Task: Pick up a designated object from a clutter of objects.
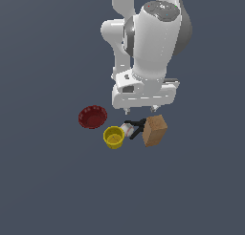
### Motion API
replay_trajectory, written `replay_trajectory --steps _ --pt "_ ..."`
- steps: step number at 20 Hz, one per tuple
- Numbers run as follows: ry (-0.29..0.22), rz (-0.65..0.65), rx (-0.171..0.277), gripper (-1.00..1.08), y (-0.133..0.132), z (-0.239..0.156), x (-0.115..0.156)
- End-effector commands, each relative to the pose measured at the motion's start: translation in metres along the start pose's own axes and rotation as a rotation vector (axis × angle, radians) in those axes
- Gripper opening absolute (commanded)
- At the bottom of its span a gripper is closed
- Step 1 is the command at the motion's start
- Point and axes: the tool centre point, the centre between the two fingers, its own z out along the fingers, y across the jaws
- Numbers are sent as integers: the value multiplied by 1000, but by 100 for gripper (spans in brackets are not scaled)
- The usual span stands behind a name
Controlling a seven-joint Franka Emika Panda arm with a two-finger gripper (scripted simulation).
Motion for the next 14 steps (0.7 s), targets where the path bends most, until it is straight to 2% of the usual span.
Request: replay_trajectory --steps 1,5,8,14 --pt "-9 -24 10 100 -29 22 1" --pt "-19 -51 22 100 -62 47 0" --pt "-24 -63 28 100 -77 59 -2" --pt "-27 -68 30 100 -83 63 -3"
